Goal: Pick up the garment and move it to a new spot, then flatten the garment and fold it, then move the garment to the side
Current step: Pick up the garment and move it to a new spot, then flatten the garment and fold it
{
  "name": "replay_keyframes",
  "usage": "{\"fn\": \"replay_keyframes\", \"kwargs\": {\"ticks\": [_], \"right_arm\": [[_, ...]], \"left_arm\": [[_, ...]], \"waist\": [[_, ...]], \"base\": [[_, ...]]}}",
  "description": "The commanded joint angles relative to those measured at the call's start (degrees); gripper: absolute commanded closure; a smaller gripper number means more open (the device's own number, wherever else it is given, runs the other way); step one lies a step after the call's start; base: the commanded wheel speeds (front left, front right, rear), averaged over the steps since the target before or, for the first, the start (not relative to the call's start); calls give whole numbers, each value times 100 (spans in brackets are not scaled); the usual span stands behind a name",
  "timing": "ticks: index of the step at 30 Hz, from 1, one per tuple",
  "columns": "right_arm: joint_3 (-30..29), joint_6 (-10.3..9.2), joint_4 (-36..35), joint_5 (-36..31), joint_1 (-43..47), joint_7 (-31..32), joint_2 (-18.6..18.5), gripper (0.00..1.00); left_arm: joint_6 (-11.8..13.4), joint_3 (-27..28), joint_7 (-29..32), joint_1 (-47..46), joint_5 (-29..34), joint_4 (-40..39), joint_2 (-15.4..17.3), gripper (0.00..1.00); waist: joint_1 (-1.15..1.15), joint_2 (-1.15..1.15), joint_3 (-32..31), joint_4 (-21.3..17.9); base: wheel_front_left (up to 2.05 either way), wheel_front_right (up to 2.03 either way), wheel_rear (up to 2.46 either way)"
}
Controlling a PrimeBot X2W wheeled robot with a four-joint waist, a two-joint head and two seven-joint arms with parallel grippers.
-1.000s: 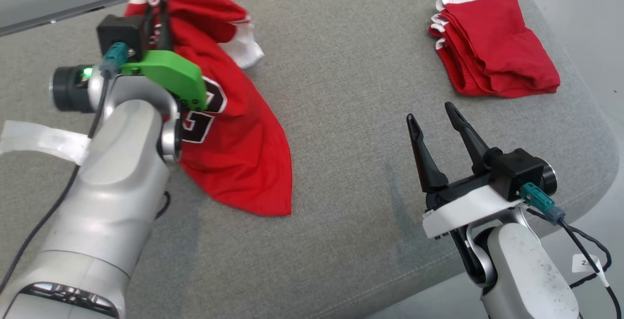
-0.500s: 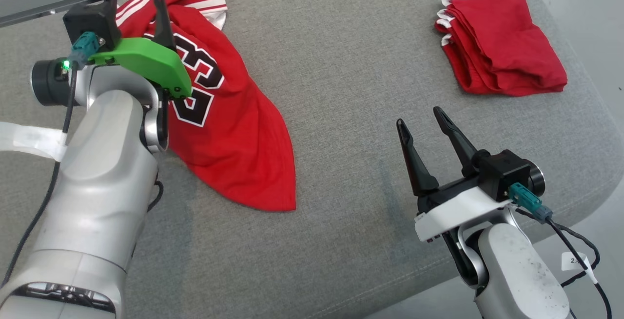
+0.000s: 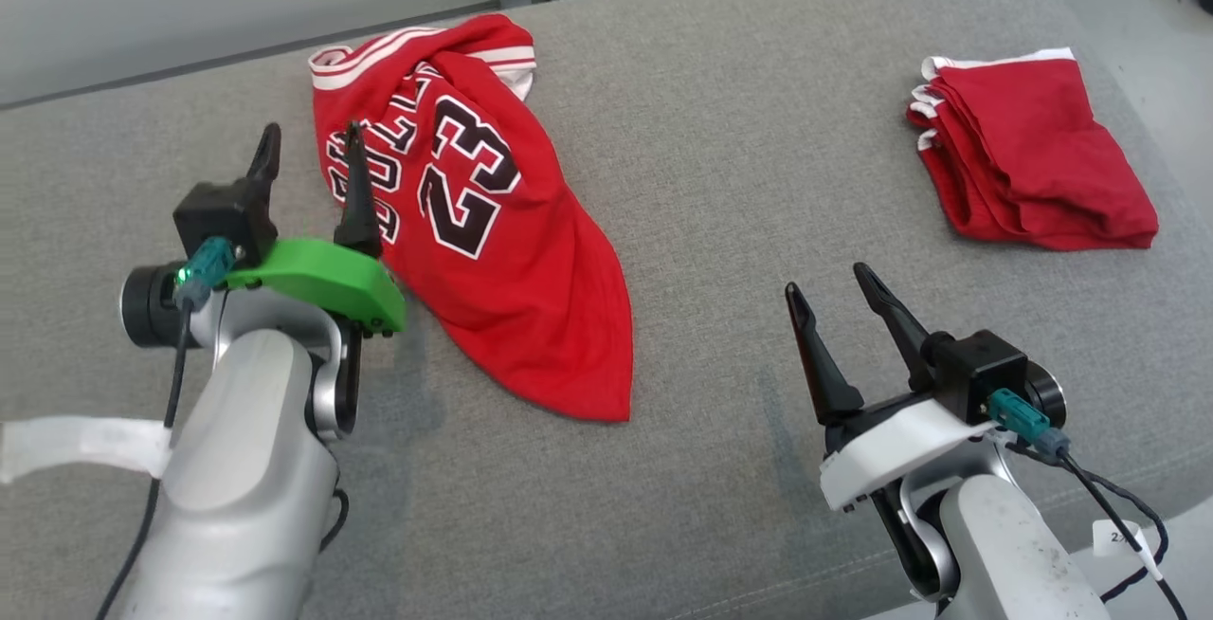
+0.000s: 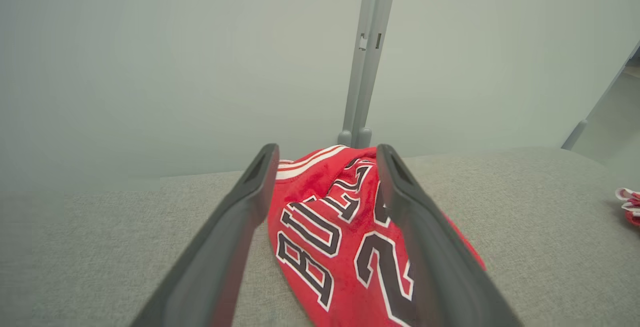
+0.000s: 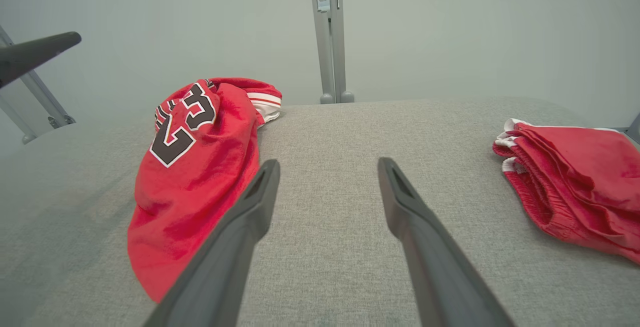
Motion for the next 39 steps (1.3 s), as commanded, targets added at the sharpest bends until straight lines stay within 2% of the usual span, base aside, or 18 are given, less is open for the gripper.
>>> {"fn": "replay_keyframes", "kwargs": {"ticks": [1,15,22,36,39], "right_arm": [[-29,-6,20,-16,106,28,-19,0],[130,-6,436,301,405,299,-18,0],[361,-6,870,537,437,386,-18,0],[465,-6,2193,784,52,186,-19,0],[501,-6,2494,1097,-106,87,-17,0]], "left_arm": [[-51,47,-13,238,78,-96,-35,0],[-208,653,-13,2337,326,-1526,-349,0],[-251,753,-13,2938,411,-2014,-443,0],[-270,611,-14,3361,470,-2506,-497,0],[-280,531,-14,3354,486,-2509,-496,0]], "waist": [[0,1,-265,256],[0,1,-556,677],[0,1,-600,859],[0,1,-665,1507],[0,1,-624,1700]], "base": [[0,0,0],[0,0,0],[0,0,0],[0,0,0],[0,0,0]]}}
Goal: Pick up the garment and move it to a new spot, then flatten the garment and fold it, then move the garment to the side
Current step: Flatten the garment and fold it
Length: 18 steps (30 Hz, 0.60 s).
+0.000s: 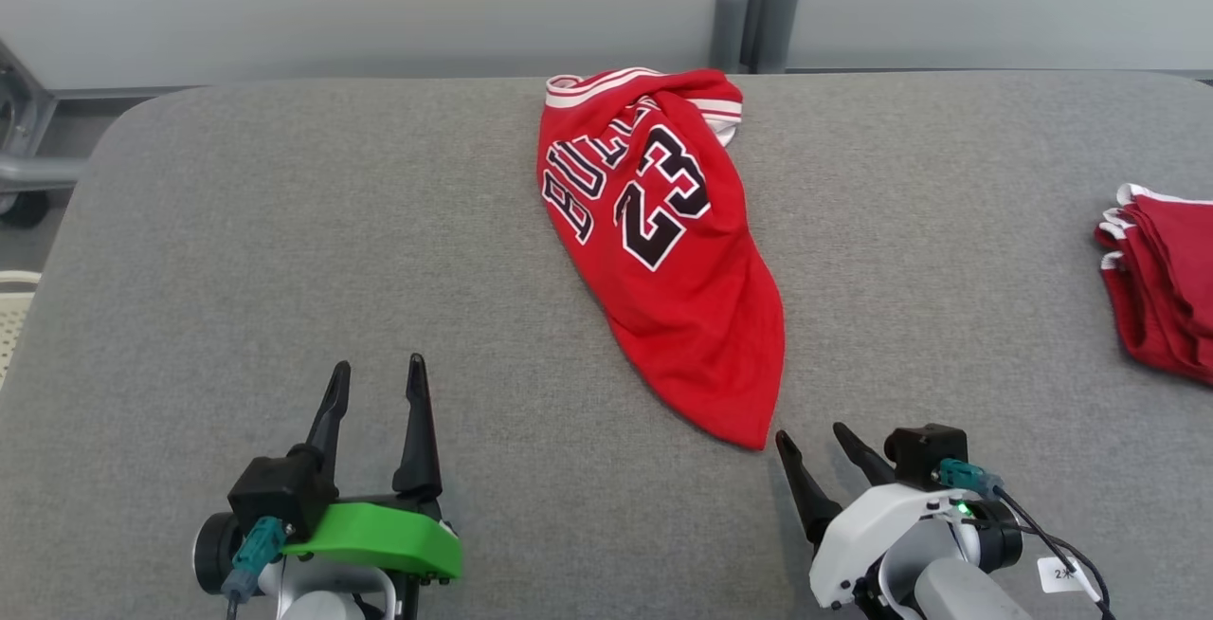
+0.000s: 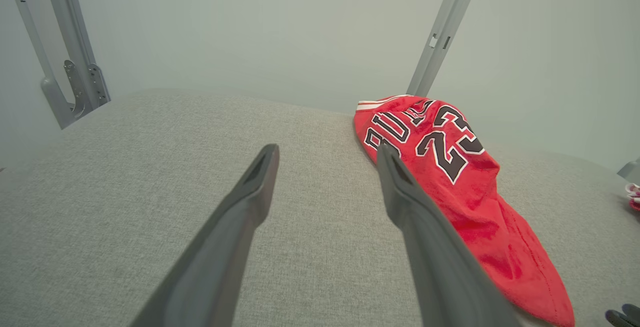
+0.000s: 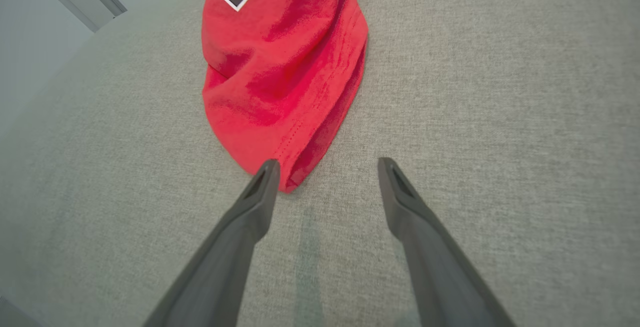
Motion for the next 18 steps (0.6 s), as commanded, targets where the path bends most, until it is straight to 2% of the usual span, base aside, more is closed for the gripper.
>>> {"fn": "replay_keyframes", "kwargs": {"ticks": [1,10,17,18], "right_arm": [[26,-6,156,108,-128,-86,-16,0],[17,-6,1239,369,-686,-314,-18,0],[495,-6,1841,763,-954,-309,-15,0],[553,-6,1901,806,-991,-306,-15,9]], "left_arm": [[-11,-37,-14,87,34,-26,5,0],[37,-232,-14,77,-59,-65,5,0],[82,-247,-14,31,-105,-68,4,0],[90,-244,-14,29,-115,-67,4,0]], "waist": [[0,0,50,263],[0,0,201,710],[0,0,246,802],[0,0,250,799]], "base": [[0,0,0],[0,0,0],[0,0,0],[0,0,0]]}}
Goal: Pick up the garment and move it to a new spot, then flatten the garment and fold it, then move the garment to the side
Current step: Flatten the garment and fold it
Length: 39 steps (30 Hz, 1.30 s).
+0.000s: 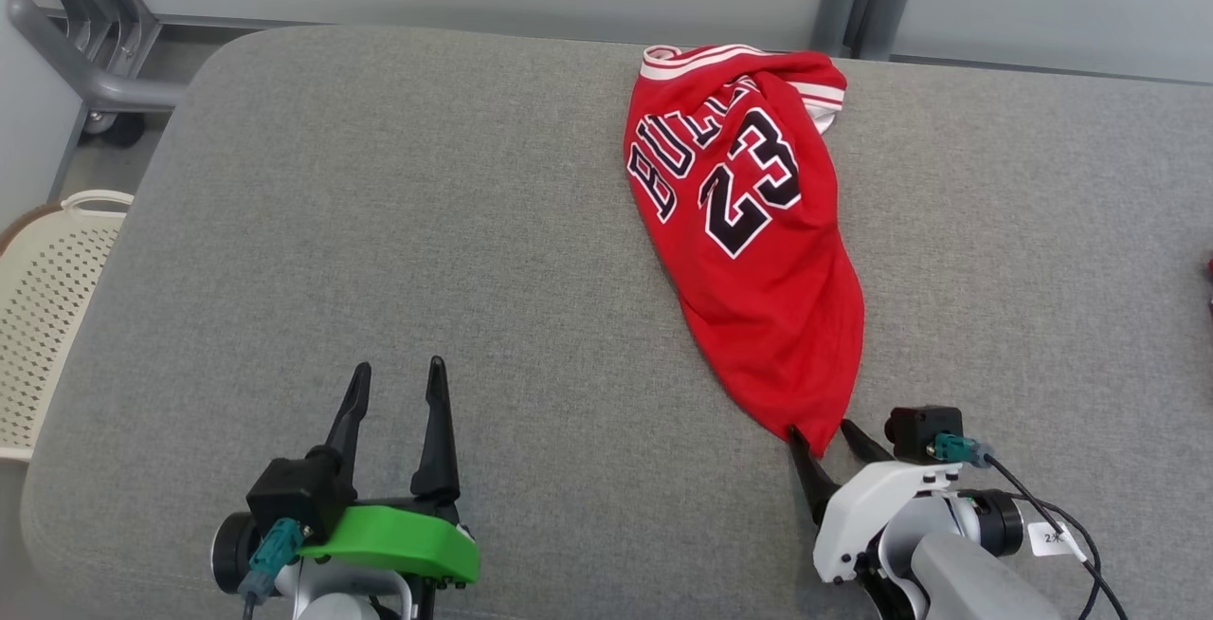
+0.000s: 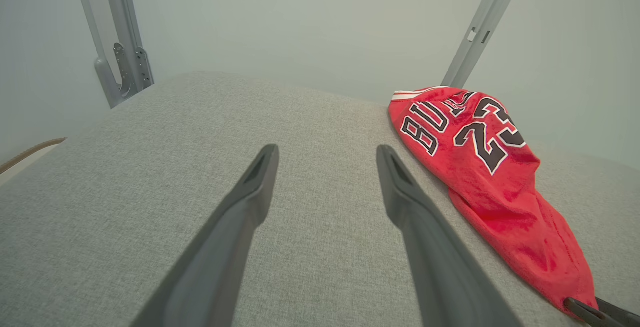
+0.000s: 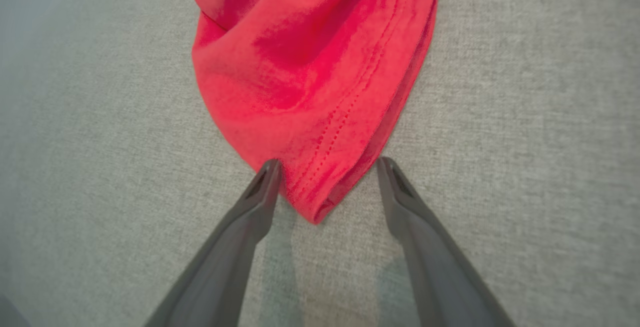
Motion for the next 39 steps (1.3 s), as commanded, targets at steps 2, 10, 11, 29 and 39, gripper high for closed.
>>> {"fn": "replay_keyframes", "kwargs": {"ticks": [2,10,11,29,39], "right_arm": [[147,-6,211,57,-110,-14,-13,63],[-81,-4,-9,-81,-416,-128,-27,100],[-198,-4,-153,-164,-415,-128,-21,100],[-2830,-4,-2169,-1999,1104,640,-195,100],[-3569,-7,-2310,-2634,968,901,-195,48]], "left_arm": [[28,7,-14,8,-45,-10,6,0],[55,29,-14,146,-100,8,6,0],[56,18,-14,168,-97,13,6,0],[149,-195,-14,357,-239,20,7,0],[62,-249,-14,140,-180,123,8,0]], "waist": [[0,0,16,-10],[0,0,-65,-302],[0,0,-89,-368],[0,0,-281,-1327],[0,0,-112,-1409]], "base": [[0,0,0],[0,0,0],[0,0,0],[0,0,0],[0,0,0]]}}
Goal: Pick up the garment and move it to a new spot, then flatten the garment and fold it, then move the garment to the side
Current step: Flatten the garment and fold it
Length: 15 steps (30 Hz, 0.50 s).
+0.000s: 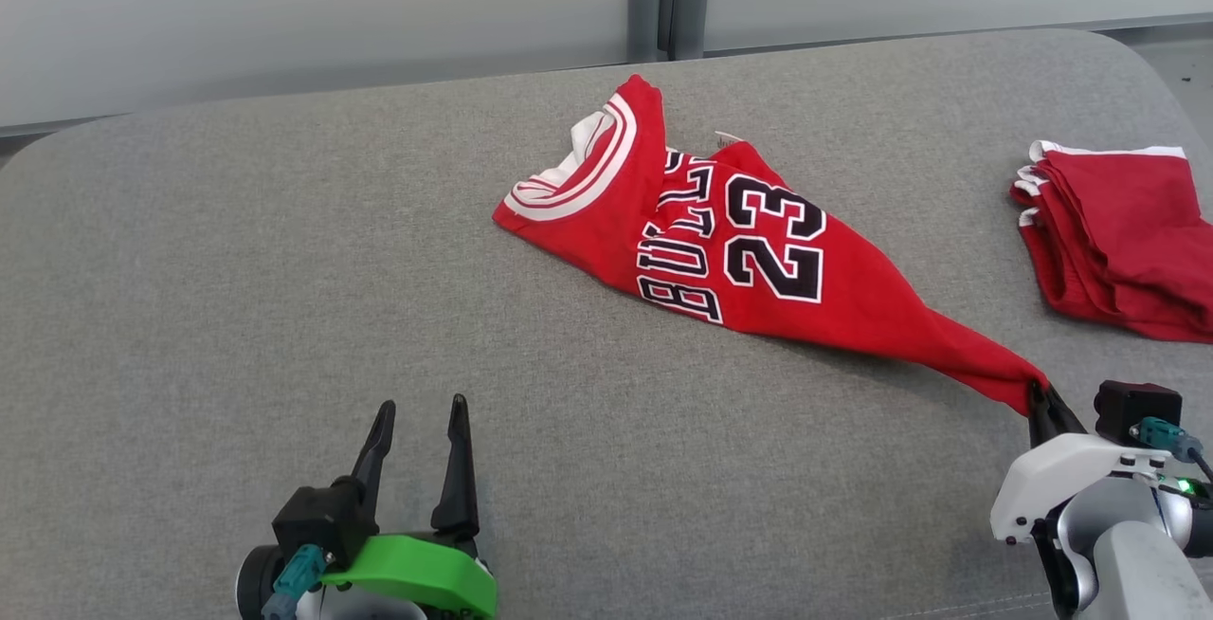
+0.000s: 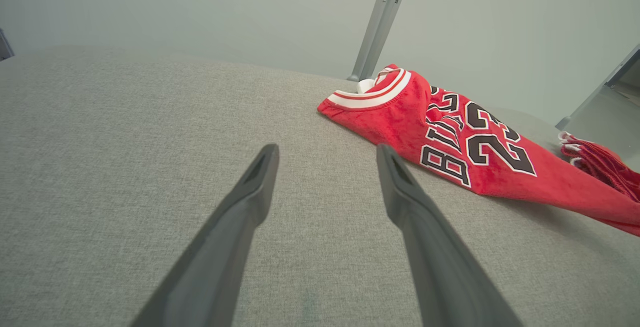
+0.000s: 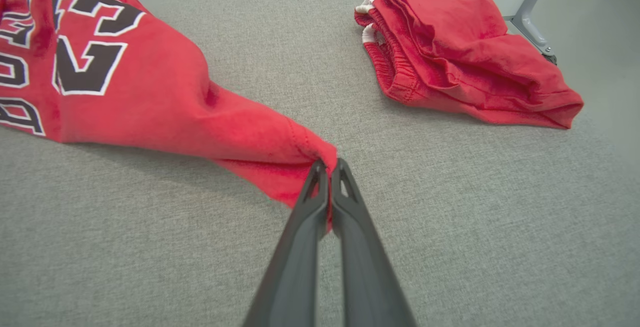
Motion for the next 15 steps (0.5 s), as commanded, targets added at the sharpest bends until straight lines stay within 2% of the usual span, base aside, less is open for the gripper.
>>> {"fn": "replay_keyframes", "kwargs": {"ticks": [1,9,15], "right_arm": [[-37,-7,92,-102,-121,-79,-7,0],[12,-7,143,-131,-286,-379,38,0],[307,-7,-355,78,-253,-564,86,0]], "left_arm": [[-47,12,-14,-127,36,38,11,0],[-195,-12,-14,-423,159,399,23,0],[-397,-35,6,-1145,296,999,174,0]], "waist": [[0,0,50,-60],[0,0,122,-381],[0,0,248,-776]], "base": [[0,0,0],[0,0,0],[0,0,0]]}}
